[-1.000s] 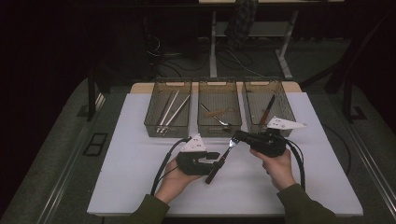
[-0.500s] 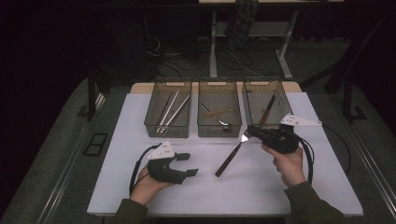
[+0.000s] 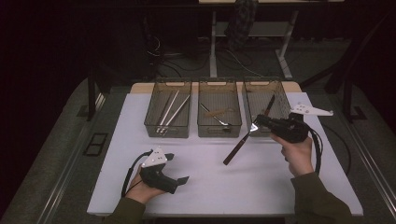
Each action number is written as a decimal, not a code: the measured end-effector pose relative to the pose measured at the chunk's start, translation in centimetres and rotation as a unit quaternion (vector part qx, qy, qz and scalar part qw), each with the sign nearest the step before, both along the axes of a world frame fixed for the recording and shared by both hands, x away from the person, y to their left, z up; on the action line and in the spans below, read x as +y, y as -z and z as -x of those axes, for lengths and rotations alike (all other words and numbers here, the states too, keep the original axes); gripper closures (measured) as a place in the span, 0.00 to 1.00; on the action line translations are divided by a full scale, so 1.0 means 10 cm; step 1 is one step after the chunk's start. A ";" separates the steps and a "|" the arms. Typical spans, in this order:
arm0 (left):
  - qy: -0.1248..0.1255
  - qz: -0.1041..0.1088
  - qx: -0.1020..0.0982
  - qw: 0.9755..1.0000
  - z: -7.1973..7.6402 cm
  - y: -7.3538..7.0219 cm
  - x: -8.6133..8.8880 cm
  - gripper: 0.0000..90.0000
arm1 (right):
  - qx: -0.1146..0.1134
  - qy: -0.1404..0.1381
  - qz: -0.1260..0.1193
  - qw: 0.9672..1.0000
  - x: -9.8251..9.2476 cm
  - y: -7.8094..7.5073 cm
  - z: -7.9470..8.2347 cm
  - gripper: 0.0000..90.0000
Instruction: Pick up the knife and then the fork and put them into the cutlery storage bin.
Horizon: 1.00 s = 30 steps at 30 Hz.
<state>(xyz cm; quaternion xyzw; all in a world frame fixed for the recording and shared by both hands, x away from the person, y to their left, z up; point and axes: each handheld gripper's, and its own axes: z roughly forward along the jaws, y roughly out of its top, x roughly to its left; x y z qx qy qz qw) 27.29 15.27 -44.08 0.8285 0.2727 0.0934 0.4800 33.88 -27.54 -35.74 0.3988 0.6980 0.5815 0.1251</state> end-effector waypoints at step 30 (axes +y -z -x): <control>0.005 -0.011 0.003 1.000 0.01 0.01 -0.04 0.00 | -0.023 0.148 0.040 0.988 -0.86 -0.63 -0.53 0.97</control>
